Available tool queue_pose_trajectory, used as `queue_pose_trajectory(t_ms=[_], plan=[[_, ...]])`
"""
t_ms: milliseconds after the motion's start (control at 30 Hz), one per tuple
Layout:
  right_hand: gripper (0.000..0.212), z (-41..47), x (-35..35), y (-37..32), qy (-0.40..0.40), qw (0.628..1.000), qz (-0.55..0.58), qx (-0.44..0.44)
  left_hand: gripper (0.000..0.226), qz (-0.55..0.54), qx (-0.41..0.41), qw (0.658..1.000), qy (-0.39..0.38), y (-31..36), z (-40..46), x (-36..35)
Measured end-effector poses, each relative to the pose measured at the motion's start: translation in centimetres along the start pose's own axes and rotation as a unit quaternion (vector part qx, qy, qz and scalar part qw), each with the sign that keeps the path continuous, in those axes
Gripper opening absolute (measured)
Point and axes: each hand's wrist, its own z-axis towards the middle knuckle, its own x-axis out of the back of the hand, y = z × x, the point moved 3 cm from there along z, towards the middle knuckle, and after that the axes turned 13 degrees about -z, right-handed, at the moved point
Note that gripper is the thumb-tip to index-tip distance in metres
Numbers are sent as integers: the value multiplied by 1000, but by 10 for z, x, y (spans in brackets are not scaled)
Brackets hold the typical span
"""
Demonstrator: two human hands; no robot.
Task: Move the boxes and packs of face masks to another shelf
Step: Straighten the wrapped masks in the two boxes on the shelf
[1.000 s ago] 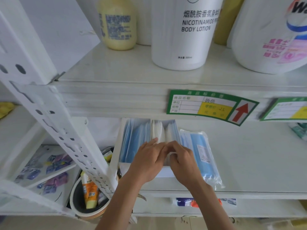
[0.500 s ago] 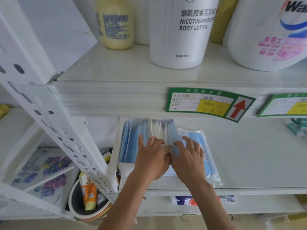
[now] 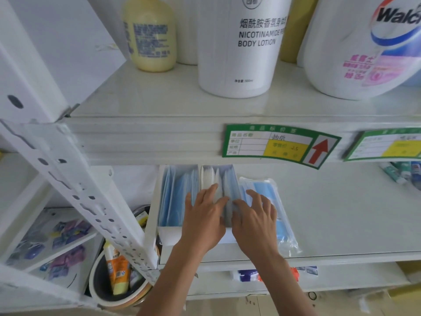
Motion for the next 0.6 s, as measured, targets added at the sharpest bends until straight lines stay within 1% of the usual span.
queue_pose_trajectory(t_ms=[67,200,233,300,400,533,600], plan=[[22,1,1,0,3,1000,-1,-4,53,0,-6,1000,-8,-3,1,-1],[41,8,-1,-1,-46,999,-5,-25,68,21,-24,999,-21,-5,0,-6],[43,10,-1,-1,-51,998,-6,-28,66,27,-28,999,-28,-5,0,-7],[43,12,-1,-1,-54,998,0,-34,56,30,-31,998,-35,-6,1,-6],[42,14,0,3,-49,998,2,-38,44,14,-7,1000,-25,-8,-1,-2],[32,11,2,2,-25,999,-32,-21,45,25,8,999,-29,-10,-4,-1],[36,9,3,0,-4,999,-37,-10,44,14,14,999,-26,-10,-3,0]])
